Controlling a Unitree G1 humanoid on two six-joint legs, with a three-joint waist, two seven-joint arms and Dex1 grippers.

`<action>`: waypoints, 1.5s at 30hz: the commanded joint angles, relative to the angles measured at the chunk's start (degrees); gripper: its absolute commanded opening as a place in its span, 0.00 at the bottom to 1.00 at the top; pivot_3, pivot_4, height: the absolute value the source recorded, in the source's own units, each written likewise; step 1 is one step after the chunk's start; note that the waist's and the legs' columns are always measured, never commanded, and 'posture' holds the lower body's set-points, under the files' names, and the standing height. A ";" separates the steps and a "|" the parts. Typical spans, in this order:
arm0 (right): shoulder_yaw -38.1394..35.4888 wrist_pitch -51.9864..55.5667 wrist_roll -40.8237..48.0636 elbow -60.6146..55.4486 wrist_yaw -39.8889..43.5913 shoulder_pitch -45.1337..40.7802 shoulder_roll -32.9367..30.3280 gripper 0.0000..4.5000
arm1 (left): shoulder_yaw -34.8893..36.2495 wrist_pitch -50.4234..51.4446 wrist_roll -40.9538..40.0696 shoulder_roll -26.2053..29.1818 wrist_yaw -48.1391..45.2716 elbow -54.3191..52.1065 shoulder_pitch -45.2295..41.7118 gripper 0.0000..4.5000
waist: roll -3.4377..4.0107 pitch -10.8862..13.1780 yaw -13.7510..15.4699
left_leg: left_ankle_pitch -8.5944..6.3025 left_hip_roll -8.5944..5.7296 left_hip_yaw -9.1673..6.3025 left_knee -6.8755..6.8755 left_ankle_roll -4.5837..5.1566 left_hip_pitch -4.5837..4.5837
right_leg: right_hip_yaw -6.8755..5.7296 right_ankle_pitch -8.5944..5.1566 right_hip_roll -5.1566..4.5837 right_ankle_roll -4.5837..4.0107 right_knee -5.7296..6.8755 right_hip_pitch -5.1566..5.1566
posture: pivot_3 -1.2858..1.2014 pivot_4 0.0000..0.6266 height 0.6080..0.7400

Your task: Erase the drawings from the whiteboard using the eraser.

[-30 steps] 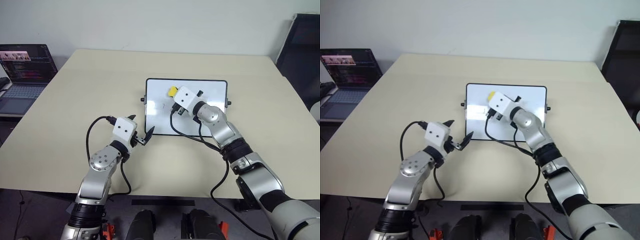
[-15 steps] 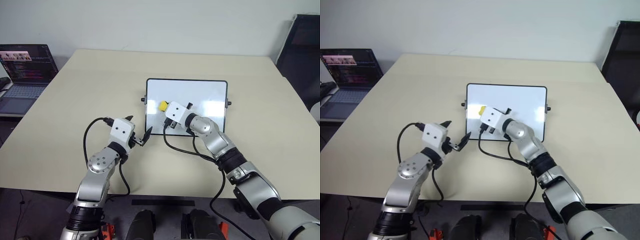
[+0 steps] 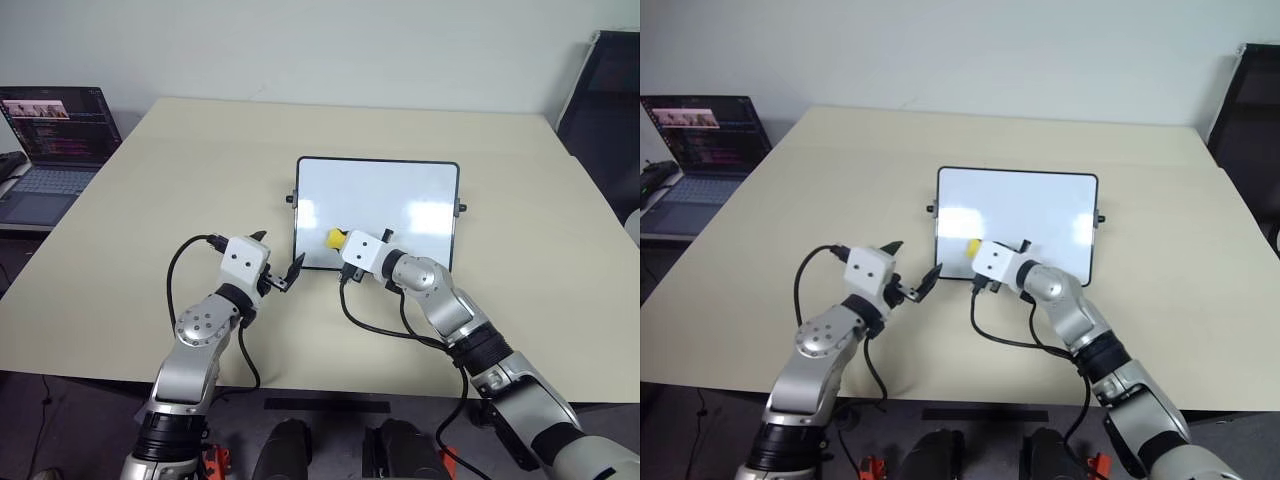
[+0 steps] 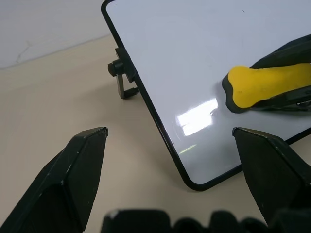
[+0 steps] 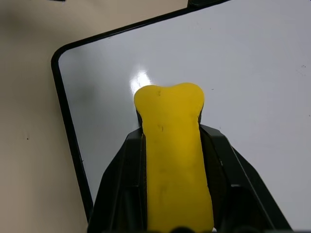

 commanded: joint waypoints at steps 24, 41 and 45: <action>-17.73 30.59 15.02 -27.66 -5.73 14.22 0.54 0.26 | -1.49 -4.13 -0.72 -0.15 -5.46 6.27 -6.85 1.00 | -0.01 0.00 -0.12 | 0.00 -0.02 0.06 0.00 0.00 -0.04 | 0.05 -0.01 0.12 0.03 -0.03 -0.04 | 0.52 0.24 1.00; -29.45 39.85 15.34 -38.17 -9.53 17.55 -8.80 0.26 | -7.79 -5.61 -6.93 -3.11 -19.00 8.01 -11.80 1.00 | -0.02 0.01 0.13 | -0.01 -0.06 0.03 -0.05 0.00 -0.12 | 0.02 -0.02 0.13 0.04 -0.07 -0.07 | 0.52 0.24 1.00; -32.10 42.85 15.63 -38.32 -10.10 18.95 -10.97 0.26 | -10.41 -5.64 -9.18 -3.71 -25.02 9.07 -13.73 1.00 | -0.01 0.01 -0.22 | -0.01 -0.05 0.08 -0.07 0.00 -0.11 | 0.06 -0.03 0.15 0.04 -0.08 -0.09 | 0.52 0.24 1.00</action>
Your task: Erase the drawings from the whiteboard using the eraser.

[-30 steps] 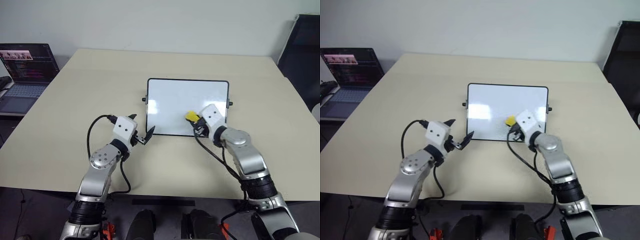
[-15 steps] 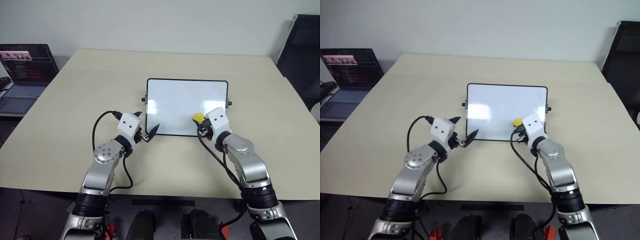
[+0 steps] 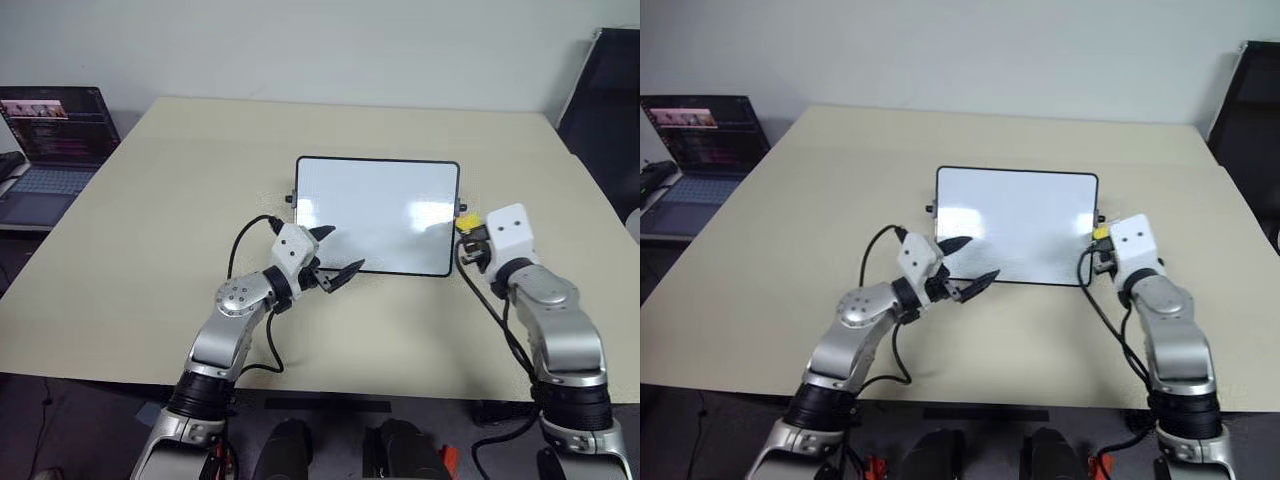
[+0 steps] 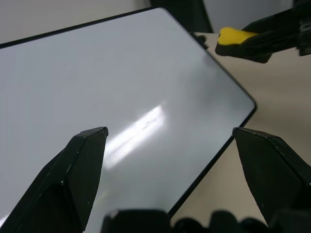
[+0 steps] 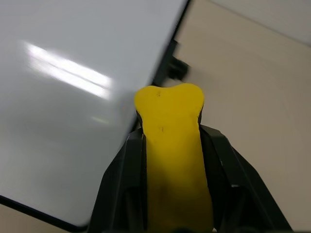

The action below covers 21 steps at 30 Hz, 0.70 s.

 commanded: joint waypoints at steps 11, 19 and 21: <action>-6.95 15.08 4.51 -2.86 -1.18 1.38 0.22 0.26 | -6.81 -3.52 -2.16 0.76 -14.46 2.88 -2.87 1.00 | 0.01 0.00 -0.08 | 0.00 0.00 0.00 0.01 0.01 0.00 | 0.02 -0.01 0.03 0.01 0.01 -0.01 | 0.52 0.24 1.00; -8.07 14.89 6.26 0.54 -1.34 0.24 -1.28 0.26 | -6.77 -4.04 -1.88 0.77 -13.80 1.96 -2.09 1.00 | 0.01 0.00 -0.06 | 0.00 0.00 0.01 0.01 0.01 -0.01 | 0.02 -0.01 0.03 0.02 0.01 -0.02 | 0.52 0.24 1.00; -8.00 14.27 6.47 1.66 -1.43 -0.09 -1.54 0.26 | -6.72 -3.96 -1.79 0.79 -13.54 1.62 -1.91 1.00 | 0.01 0.00 -0.07 | 0.00 0.00 0.01 0.01 0.01 -0.01 | 0.02 -0.01 0.03 0.02 0.01 -0.02 | 0.52 0.24 1.00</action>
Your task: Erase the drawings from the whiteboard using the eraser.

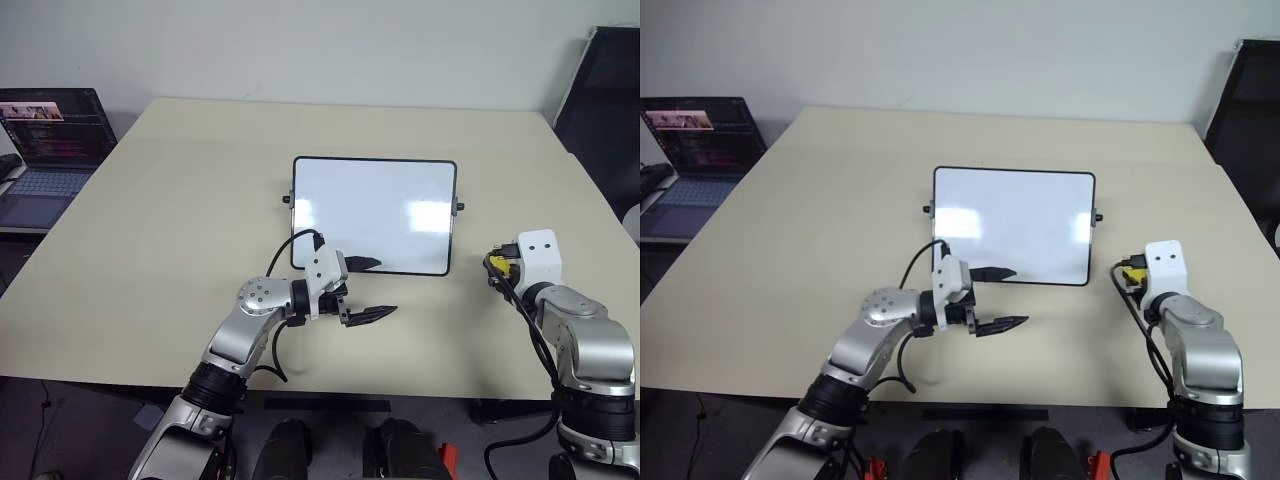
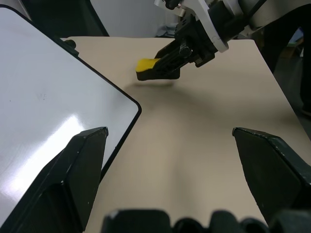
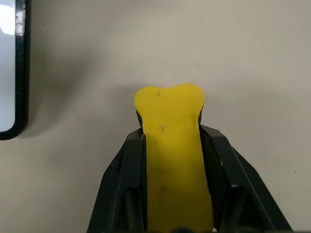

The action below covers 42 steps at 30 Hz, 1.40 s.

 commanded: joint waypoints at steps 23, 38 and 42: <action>-0.66 -4.43 2.11 5.09 -2.58 -2.54 -1.66 0.34 | 0.47 -0.28 0.45 1.05 2.77 -3.53 -0.01 1.00 | 0.00 0.00 0.01 | 0.00 0.00 0.00 0.00 0.00 0.00 | 0.01 0.00 0.00 0.00 0.00 0.00 | 0.52 0.24 1.00; -1.48 -5.05 2.49 6.71 -3.24 -2.92 -2.07 0.30 | 0.65 -0.44 0.41 1.21 3.19 -3.50 0.03 1.00 | 0.00 0.00 0.00 | 0.00 0.00 0.01 0.00 0.00 0.00 | 0.01 0.00 0.00 0.00 0.00 0.00 | 0.52 0.24 1.00; -1.58 -5.27 2.58 6.84 -3.34 -2.84 -2.16 0.30 | 0.64 -0.43 0.43 1.24 3.27 -3.49 0.01 1.00 | 0.00 0.00 0.01 | 0.00 0.00 0.01 0.00 0.00 0.00 | 0.01 0.00 0.00 0.00 0.00 0.00 | 0.52 0.24 1.00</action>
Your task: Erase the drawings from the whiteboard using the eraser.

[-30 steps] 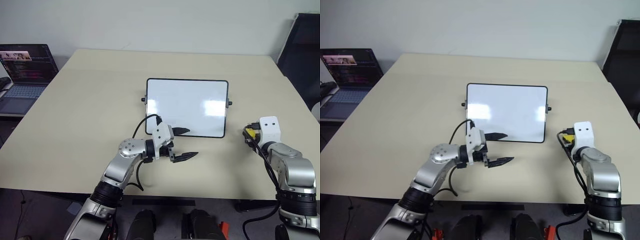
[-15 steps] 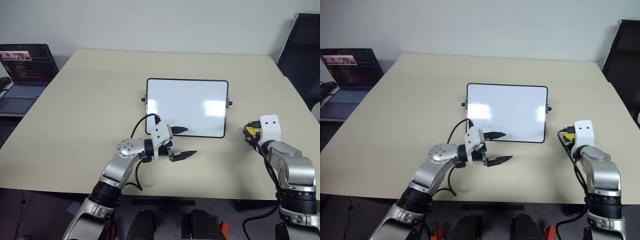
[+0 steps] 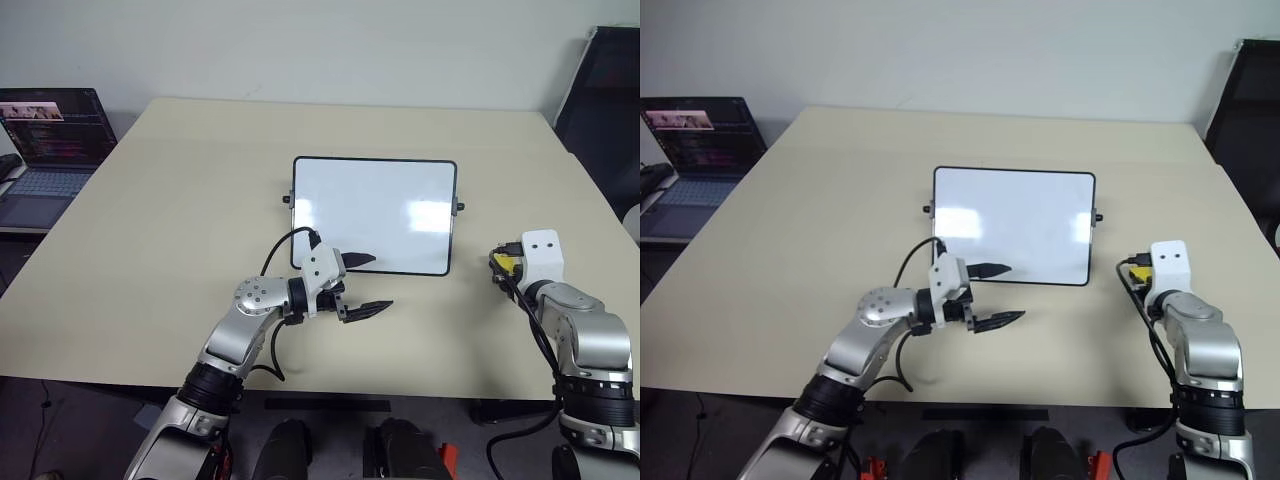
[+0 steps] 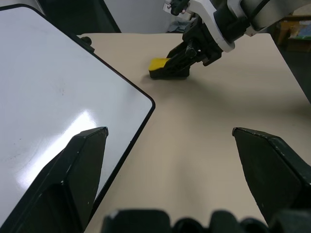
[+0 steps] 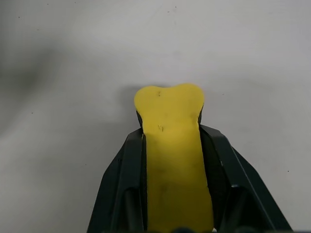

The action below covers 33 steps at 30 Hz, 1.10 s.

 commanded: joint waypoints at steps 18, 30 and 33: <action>-0.87 -0.98 1.07 -0.68 -0.78 -0.62 -1.55 0.30 | 0.52 -0.78 0.05 0.00 0.84 -2.23 -0.32 1.00 | 0.00 0.00 0.00 | 0.00 0.00 0.00 0.00 0.00 0.00 | 0.00 0.00 0.00 0.00 0.00 0.00 | 0.52 0.24 1.00; -0.31 -1.96 0.84 0.23 -1.14 -1.15 -1.86 0.36 | 0.67 -0.99 0.32 -0.08 1.26 -1.78 -0.65 1.00 | 0.00 0.00 0.00 | 0.00 0.00 0.01 0.00 0.00 0.00 | 0.00 0.00 0.00 0.00 0.00 0.00 | 0.52 0.24 1.00; -0.09 -1.98 0.98 0.28 -1.11 -1.10 -1.79 0.36 | 0.72 -1.09 0.45 -0.09 1.41 -1.68 -0.72 1.00 | 0.00 0.00 0.00 | 0.00 0.00 0.00 0.00 0.00 0.00 | 0.00 0.00 0.00 0.00 0.00 0.00 | 0.52 0.24 1.00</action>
